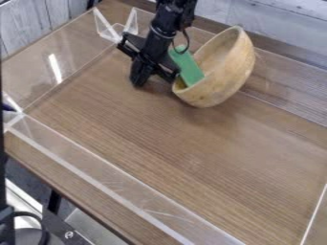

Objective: Put the green block in the brown bowl

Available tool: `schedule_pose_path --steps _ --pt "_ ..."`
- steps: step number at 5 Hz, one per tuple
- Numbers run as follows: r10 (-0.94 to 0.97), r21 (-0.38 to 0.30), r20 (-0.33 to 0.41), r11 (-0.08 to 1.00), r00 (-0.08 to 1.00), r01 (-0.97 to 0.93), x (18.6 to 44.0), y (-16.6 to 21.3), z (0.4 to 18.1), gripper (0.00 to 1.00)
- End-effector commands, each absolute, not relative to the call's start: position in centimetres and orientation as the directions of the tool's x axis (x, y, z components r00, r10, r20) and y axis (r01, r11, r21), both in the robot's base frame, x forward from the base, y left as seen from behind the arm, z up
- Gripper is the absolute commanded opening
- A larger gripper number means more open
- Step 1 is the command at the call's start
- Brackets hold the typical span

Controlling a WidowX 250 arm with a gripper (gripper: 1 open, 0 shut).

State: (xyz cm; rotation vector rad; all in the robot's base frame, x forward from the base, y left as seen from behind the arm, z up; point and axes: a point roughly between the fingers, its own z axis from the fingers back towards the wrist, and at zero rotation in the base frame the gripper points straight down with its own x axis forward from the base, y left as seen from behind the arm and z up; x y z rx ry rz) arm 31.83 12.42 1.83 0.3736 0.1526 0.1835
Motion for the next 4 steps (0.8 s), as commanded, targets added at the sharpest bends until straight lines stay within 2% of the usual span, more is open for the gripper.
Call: schedule_pose_path --steps 1,4 --pt "0.186 0.365 -0.096 0.92 0.978 -0.139 32.1 11.8 3.2 0.0" --pt "0.126 0.385 -0.065 0.918 0.99 -0.091 30.9 12.3 3.4 0.0"
